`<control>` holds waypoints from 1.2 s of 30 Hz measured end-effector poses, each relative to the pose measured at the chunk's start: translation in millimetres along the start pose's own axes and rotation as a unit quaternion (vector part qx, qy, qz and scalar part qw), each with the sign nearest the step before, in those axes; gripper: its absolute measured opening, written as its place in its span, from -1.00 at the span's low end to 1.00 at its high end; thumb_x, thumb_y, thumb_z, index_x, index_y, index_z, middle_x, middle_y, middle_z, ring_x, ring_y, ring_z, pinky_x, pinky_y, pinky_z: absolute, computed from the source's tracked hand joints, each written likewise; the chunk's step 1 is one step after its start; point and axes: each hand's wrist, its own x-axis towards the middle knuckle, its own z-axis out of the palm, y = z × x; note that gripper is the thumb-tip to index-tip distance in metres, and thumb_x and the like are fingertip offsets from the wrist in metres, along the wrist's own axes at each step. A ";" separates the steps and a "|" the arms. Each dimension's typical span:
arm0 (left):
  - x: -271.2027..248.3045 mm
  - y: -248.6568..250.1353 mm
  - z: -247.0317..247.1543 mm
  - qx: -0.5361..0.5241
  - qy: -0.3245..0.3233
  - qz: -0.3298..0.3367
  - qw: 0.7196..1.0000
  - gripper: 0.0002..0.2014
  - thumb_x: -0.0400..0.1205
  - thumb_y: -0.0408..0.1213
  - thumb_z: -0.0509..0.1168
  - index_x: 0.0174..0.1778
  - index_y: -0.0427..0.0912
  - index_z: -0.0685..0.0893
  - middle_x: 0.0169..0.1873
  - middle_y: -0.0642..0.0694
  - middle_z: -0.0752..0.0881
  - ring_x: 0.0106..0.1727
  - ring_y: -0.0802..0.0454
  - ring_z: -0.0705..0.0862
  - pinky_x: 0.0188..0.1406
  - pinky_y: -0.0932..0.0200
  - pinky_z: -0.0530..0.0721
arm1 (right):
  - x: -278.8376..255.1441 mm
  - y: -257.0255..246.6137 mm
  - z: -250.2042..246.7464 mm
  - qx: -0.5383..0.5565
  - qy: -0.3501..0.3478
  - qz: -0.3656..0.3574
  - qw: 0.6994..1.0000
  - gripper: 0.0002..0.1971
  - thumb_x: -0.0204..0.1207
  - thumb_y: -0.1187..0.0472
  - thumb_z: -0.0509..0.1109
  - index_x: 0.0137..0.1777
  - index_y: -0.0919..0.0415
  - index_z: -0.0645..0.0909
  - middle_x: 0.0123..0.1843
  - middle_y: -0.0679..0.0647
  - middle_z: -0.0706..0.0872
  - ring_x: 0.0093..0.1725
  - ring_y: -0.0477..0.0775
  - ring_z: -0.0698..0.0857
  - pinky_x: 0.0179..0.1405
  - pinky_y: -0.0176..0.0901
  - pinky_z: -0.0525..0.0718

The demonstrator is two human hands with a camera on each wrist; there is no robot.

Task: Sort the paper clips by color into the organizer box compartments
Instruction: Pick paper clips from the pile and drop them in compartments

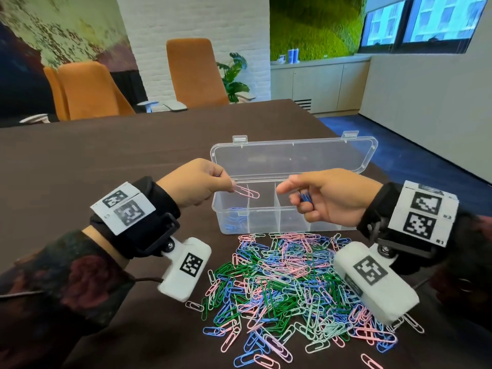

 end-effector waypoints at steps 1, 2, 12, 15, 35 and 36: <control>1.4 2.7 2.5 0.024 0.012 -0.001 1.000 -0.75 0.54 -0.21 0.41 -0.47 -0.12 0.64 -0.69 0.05 0.30 -0.61 0.07 0.18 -0.63 0.30 0.15 | 1.0 -1.9 0.2 0.030 0.003 0.009 0.999 -0.71 0.68 0.11 0.15 -0.03 0.28 0.63 -0.39 0.08 0.50 -0.52 -0.08 0.41 -0.62 -0.35 0.38; 3.5 5.7 5.1 0.044 0.020 -0.005 0.999 -0.75 0.55 -0.20 0.40 -0.46 -0.13 0.64 -0.73 0.08 0.31 -0.64 0.08 0.20 -0.62 0.28 0.17 | 1.4 -4.1 0.3 0.057 0.007 0.016 0.998 -0.69 0.68 0.09 0.14 -0.04 0.28 0.62 -0.38 0.10 0.53 -0.51 -0.06 0.45 -0.61 -0.34 0.45; 29.8 25.0 19.8 0.038 -0.003 -0.073 0.997 -0.69 0.55 -0.17 0.40 -0.10 -0.42 0.74 -0.59 -0.08 0.35 -0.59 -0.01 0.24 -0.60 0.31 0.20 | -5.1 -10.9 -10.1 0.159 0.030 0.029 0.986 -0.68 0.67 0.05 0.15 0.02 0.29 0.60 -0.34 0.14 0.60 -0.42 -0.01 0.55 -0.55 -0.30 0.62; 28.1 28.2 21.0 0.000 -0.030 -0.080 0.996 -0.73 0.61 -0.09 0.34 -0.12 -0.23 0.79 -0.58 0.00 0.34 -0.57 0.05 0.25 -0.63 0.31 0.22 | -6.7 -9.9 -12.7 0.163 0.029 0.025 0.986 -0.69 0.67 0.05 0.15 0.04 0.30 0.59 -0.32 0.16 0.61 -0.39 0.01 0.57 -0.52 -0.28 0.64; -0.3 24.7 -4.7 -0.345 -0.001 -0.152 0.926 -0.33 0.73 0.11 -0.08 0.56 -0.40 0.24 0.49 -0.39 0.37 0.51 -0.25 0.37 0.50 -0.09 0.25 | 37.0 -27.6 59.9 0.268 -0.053 0.009 0.962 -0.39 0.67 -0.15 0.06 0.58 0.24 0.26 0.62 0.48 0.11 0.65 0.37 0.06 0.64 0.18 0.04; -4.2 24.1 -5.0 -0.335 0.013 -0.134 0.933 -0.41 0.73 0.09 -0.05 0.44 -0.36 0.41 0.36 -0.33 0.51 0.38 -0.20 0.51 0.41 -0.05 0.38 | 32.9 -26.1 57.2 0.249 -0.062 -0.004 0.967 -0.47 0.68 -0.12 0.06 0.50 0.21 0.36 0.57 0.44 0.27 0.61 0.36 0.21 0.62 0.16 0.13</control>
